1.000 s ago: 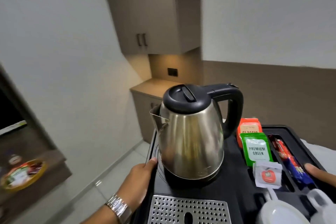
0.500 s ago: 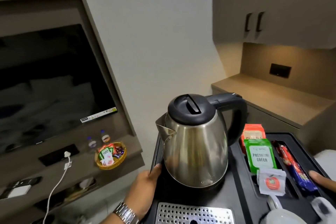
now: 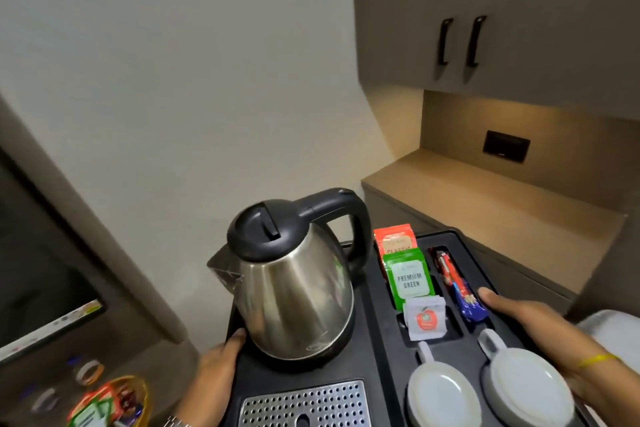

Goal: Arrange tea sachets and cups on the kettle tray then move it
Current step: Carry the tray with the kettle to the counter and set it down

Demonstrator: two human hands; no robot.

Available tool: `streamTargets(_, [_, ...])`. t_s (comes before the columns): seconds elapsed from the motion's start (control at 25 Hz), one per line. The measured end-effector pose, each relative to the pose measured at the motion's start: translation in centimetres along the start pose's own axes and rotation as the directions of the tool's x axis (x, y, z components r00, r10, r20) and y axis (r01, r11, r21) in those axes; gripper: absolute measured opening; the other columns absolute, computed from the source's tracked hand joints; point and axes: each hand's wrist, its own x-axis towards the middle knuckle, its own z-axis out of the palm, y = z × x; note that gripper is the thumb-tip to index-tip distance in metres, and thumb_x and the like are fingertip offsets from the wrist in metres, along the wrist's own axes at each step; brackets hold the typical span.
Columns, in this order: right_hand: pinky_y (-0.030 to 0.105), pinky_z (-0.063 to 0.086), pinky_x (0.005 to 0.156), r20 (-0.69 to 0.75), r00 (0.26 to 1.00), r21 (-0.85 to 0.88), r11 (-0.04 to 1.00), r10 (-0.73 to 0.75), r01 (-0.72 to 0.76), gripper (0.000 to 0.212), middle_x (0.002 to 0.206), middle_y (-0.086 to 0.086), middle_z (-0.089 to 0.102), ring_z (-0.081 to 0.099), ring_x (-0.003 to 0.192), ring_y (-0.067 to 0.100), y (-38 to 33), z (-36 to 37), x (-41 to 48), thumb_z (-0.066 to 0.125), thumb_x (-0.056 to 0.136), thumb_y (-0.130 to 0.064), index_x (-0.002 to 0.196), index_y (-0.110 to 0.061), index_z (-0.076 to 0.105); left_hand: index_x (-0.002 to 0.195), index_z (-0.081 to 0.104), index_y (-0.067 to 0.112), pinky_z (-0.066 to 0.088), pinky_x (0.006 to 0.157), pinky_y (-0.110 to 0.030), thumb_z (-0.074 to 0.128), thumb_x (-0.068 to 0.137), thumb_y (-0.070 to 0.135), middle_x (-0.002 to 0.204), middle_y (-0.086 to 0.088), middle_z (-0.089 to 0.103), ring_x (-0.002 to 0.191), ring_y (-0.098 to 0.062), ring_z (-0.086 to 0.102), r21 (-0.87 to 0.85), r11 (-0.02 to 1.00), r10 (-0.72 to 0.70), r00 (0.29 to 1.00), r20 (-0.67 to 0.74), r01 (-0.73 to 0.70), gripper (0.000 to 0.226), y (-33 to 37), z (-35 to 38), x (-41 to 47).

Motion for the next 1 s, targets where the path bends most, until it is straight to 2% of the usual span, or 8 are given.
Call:
streamTargets(0.12, [0.061, 0.05, 0.103, -0.106, 0.994, 0.057, 0.998, 0.001, 0.005, 0.044, 0.097, 0.029, 0.078, 0.074, 0.097, 0.049, -2.7, -0.8, 5.2, 0.072, 0.089, -0.037, 0.102, 0.005, 0.08, 0.104, 0.075, 0.012, 0.038, 0.087, -0.03, 0.054, 0.097, 0.035, 0.126, -0.022, 0.066, 0.111, -0.031, 0.06, 0.082, 0.996, -0.044, 0.998, 0.041, 0.041, 0.033, 2.5, 3.7, 7.7])
streamTargets(0.24, [0.059, 0.052, 0.102, -0.225, 0.974, 0.09, 0.996, -0.006, 0.027, 0.043, 0.096, 0.028, 0.078, 0.075, 0.096, 0.048, -3.7, -2.0, 10.6, 0.071, 0.09, -0.037, 0.101, 0.003, 0.081, 0.067, 0.07, 0.02, 0.044, 0.092, -0.038, 0.066, 0.089, 0.041, 0.119, -0.027, 0.067, 0.107, -0.034, 0.061, 0.064, 0.998, -0.003, 0.992, 0.125, -0.005, 0.031, 6.0, 9.3, 16.6])
streamTargets(0.36, [0.059, 0.051, 0.103, -0.352, 0.936, 0.179, 0.982, 0.006, 0.061, 0.041, 0.099, 0.027, 0.078, 0.074, 0.099, 0.047, -4.8, -3.4, 15.0, 0.071, 0.091, -0.036, 0.105, 0.002, 0.079, 0.067, 0.071, 0.015, 0.048, 0.099, -0.046, 0.066, 0.086, 0.049, 0.109, -0.023, 0.07, 0.102, -0.035, 0.063, 0.126, 0.992, -0.012, 0.966, 0.258, -0.021, 0.039, 10.0, 15.4, 25.2])
streamTargets(0.48, [0.058, 0.051, 0.104, -0.464, 0.884, 0.243, 0.967, 0.052, 0.07, 0.042, 0.1, 0.025, 0.079, 0.074, 0.099, 0.045, -5.4, -4.9, 19.4, 0.068, 0.093, -0.038, 0.107, 0.0, 0.078, 0.074, 0.075, 0.013, 0.048, 0.096, -0.045, 0.061, 0.089, 0.05, 0.103, -0.019, 0.072, 0.1, -0.033, 0.064, 0.178, 0.974, 0.068, 0.932, 0.355, -0.139, 0.042, 14.6, 21.5, 31.9])
streamTargets(0.72, [0.053, 0.054, 0.101, -0.629, 0.763, 0.328, 0.941, 0.148, 0.088, 0.044, 0.092, 0.02, 0.081, 0.076, 0.094, 0.041, -5.6, -7.1, 27.8, 0.066, 0.094, -0.043, 0.101, -0.001, 0.079, 0.085, 0.071, 0.001, 0.049, 0.088, -0.042, 0.04, 0.1, 0.049, 0.091, -0.018, 0.071, 0.088, -0.034, 0.065, 0.289, 0.857, 0.196, 0.789, 0.583, -0.427, 0.059, 22.6, 33.5, 41.7])
streamTargets(0.84, [0.052, 0.055, 0.099, -0.686, 0.706, 0.347, 0.932, 0.177, 0.103, 0.043, 0.09, 0.016, 0.081, 0.076, 0.093, 0.038, -5.2, -8.5, 32.2, 0.064, 0.096, -0.042, 0.101, -0.002, 0.079, 0.076, 0.062, -0.001, 0.044, 0.072, -0.037, 0.038, 0.101, 0.048, 0.084, -0.026, 0.068, 0.074, -0.034, 0.062, 0.322, 0.81, 0.201, 0.749, 0.631, -0.489, 0.06, 25.5, 39.0, 45.0])
streamTargets(0.92, [0.052, 0.055, 0.099, -0.704, 0.685, 0.363, 0.924, 0.186, 0.121, 0.042, 0.091, 0.016, 0.082, 0.076, 0.093, 0.037, -5.2, -10.2, 35.2, 0.063, 0.097, -0.041, 0.101, -0.003, 0.079, 0.071, 0.058, 0.004, 0.038, 0.066, -0.035, 0.043, 0.1, 0.048, 0.071, -0.021, 0.062, 0.065, -0.028, 0.053, 0.291, 0.816, 0.201, 0.718, 0.666, -0.499, 0.055, 27.2, 42.6, 46.6])
streamTargets(1.0, [0.054, 0.055, 0.099, -0.73, 0.66, 0.345, 0.929, 0.179, 0.13, 0.042, 0.091, 0.017, 0.081, 0.076, 0.094, 0.038, -5.6, -12.4, 38.0, 0.063, 0.097, -0.041, 0.098, -0.002, 0.08, 0.075, 0.06, 0.004, 0.035, 0.067, -0.035, 0.046, 0.1, 0.044, 0.07, -0.014, 0.058, 0.067, -0.024, 0.051, 0.226, 0.83, 0.241, 0.693, 0.679, -0.511, 0.05, 28.5, 45.9, 47.7])
